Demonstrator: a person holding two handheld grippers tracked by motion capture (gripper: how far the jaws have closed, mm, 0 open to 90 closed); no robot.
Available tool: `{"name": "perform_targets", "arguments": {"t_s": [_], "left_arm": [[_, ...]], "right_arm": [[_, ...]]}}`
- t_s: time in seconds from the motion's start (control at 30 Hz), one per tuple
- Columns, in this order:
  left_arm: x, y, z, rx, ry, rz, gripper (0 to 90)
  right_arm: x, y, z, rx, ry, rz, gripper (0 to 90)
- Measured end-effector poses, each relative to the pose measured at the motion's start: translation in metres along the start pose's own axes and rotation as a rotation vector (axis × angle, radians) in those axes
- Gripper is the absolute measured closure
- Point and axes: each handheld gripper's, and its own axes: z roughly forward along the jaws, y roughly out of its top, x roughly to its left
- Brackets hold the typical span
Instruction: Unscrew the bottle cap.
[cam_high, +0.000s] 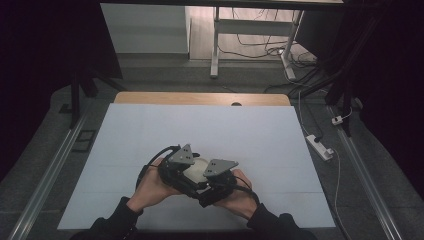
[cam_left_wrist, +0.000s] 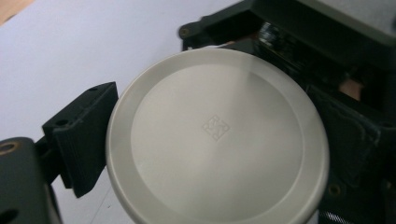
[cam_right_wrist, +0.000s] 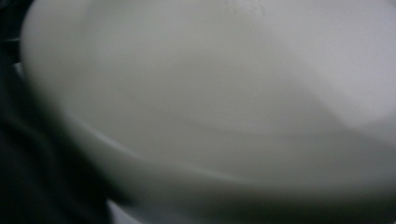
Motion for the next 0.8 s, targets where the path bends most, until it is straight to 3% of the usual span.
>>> {"name": "perform_targets", "arguments": {"t_s": [0.03, 0.2, 0.8], "left_arm": [[0.0, 0.0, 0.001, -0.004, 0.018, -0.024, 8.0], [0.002, 0.0, -0.001, -0.021, 0.018, -0.048, 8.1], [0.003, 0.0, -0.016, -0.036, 0.056, -0.055, 8.1]], "right_arm": [[-0.001, 0.0, 0.001, 0.004, -0.009, 0.003, 6.5], [-0.002, -0.002, 0.003, 0.019, -0.027, 0.009, 6.4], [-0.009, -0.005, 0.002, 0.018, -0.033, 0.021, 6.4]]}}
